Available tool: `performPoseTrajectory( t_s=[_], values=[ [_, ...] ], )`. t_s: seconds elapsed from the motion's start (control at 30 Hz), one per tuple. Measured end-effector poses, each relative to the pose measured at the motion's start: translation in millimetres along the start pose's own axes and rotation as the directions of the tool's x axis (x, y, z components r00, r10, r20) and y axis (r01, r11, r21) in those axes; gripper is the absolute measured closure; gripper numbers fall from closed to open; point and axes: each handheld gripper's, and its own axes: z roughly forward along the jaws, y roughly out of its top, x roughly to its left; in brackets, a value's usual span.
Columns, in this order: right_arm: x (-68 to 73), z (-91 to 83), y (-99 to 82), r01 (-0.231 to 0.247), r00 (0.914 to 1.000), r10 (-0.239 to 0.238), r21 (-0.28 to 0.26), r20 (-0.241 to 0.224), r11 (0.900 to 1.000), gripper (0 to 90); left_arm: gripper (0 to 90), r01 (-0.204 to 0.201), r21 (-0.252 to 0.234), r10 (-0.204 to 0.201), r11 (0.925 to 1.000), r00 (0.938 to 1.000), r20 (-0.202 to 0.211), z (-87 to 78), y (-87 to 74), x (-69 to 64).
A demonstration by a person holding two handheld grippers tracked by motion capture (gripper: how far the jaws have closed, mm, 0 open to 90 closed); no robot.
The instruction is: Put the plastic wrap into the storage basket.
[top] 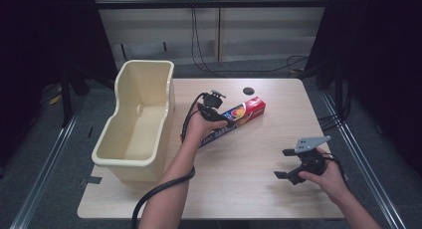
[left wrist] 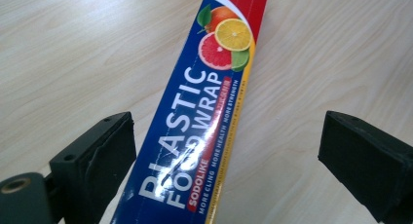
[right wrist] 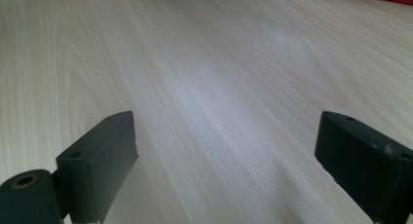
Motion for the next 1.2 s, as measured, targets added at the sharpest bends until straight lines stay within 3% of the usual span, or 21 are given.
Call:
performPoseTrajectory(
  t_s=[0.27,0.6,0.87,1.1,1.2],
  values=[
    [0.6,0.2,1.0,-0.003,1.0000,0.003,0.000,0.001,1.0000,7.9,6.2,0.008,0.004,-0.008,1.0000,0.9999,-0.012,11.0,1.6,6.2],
    [0.9,-0.2,1.2,-0.007,1.0000,0.007,0.000,-0.005,1.0000,8.0,8.0,0.013,0.051,-0.012,0.9986,0.9998,-0.016,22.1,-1.0,13.1],
    [0.5,-0.4,0.7,-0.001,1.0000,0.001,-0.001,-0.006,1.0000,8.2,16.4,0.013,0.083,-0.013,0.9965,0.9999,0.005,30.4,-9.5,14.4],
    [-0.2,-0.4,1.0,-0.007,1.0000,0.007,-0.002,-0.003,1.0000,8.2,29.2,0.014,0.105,-0.012,0.9944,0.9997,-0.022,28.7,-13.5,15.9],
    [-0.5,-0.3,0.9,-0.005,1.0000,0.005,-0.001,-0.005,1.0000,8.2,31.9,0.018,0.131,-0.017,0.9912,0.9998,-0.012,26.1,-15.2,14.7]
  ],
)
